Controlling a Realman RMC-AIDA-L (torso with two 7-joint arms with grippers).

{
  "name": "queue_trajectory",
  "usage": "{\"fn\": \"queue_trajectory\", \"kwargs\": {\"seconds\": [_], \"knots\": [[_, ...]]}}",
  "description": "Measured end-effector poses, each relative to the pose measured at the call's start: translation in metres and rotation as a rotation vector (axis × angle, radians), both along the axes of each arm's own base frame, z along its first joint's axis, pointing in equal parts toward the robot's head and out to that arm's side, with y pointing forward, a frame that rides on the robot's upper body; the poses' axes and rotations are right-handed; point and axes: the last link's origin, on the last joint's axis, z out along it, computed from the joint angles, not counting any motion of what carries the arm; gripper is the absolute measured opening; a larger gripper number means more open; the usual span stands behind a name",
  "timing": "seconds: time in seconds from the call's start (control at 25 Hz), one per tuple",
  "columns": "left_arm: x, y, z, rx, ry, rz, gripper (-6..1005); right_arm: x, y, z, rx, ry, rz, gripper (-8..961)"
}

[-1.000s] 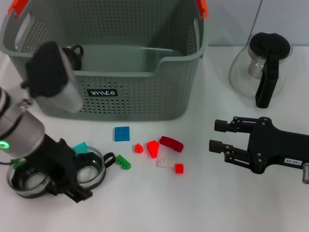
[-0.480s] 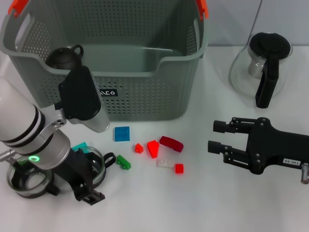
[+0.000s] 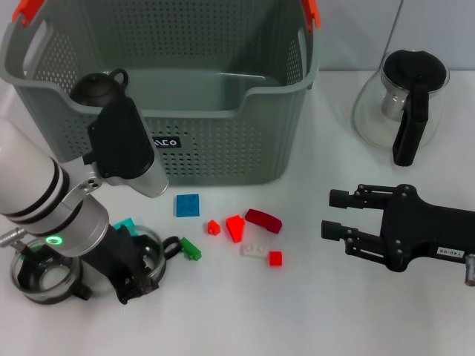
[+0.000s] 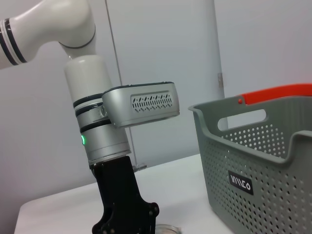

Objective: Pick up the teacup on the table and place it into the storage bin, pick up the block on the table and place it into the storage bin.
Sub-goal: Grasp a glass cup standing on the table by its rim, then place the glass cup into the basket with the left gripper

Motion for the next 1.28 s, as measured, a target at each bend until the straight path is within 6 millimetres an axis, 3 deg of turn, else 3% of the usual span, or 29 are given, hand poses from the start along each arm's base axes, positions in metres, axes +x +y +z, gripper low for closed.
{"fn": "queue_trajectory", "kwargs": {"seconds": [0.2, 0.36, 0.56, 0.76, 0.84, 0.96, 1.08, 1.28], "knots": [[0.002, -0.001, 0.003, -0.007, -0.002, 0.004, 68, 0.001, -0.001, 0.001, -0.001, 0.000, -0.001, 523], [0.010, -0.005, 0.020, -0.022, -0.086, 0.017, 54, 0.000, -0.002, 0.001, -0.009, 0.008, 0.005, 523], [0.020, -0.015, 0.062, -0.128, -0.514, 0.038, 41, 0.000, -0.004, 0.003, -0.011, 0.016, 0.008, 523], [0.023, -0.007, 0.094, -0.065, -1.009, 0.037, 47, 0.001, -0.004, 0.002, -0.009, 0.014, 0.004, 523], [0.029, 0.005, 0.117, 0.070, -1.217, 0.035, 49, 0.001, -0.004, 0.002, -0.009, 0.015, 0.003, 524], [0.036, 0.017, 0.132, 0.154, -1.317, 0.049, 53, 0.000, -0.004, 0.002, -0.013, 0.018, 0.005, 524], [0.051, 0.049, 0.158, 0.272, -1.403, 0.181, 56, 0.000, -0.003, 0.002, -0.012, 0.017, 0.005, 524], [0.074, 0.110, 0.173, 0.398, -1.237, 0.385, 62, 0.000, -0.003, 0.001, -0.010, 0.016, 0.005, 524]]}}
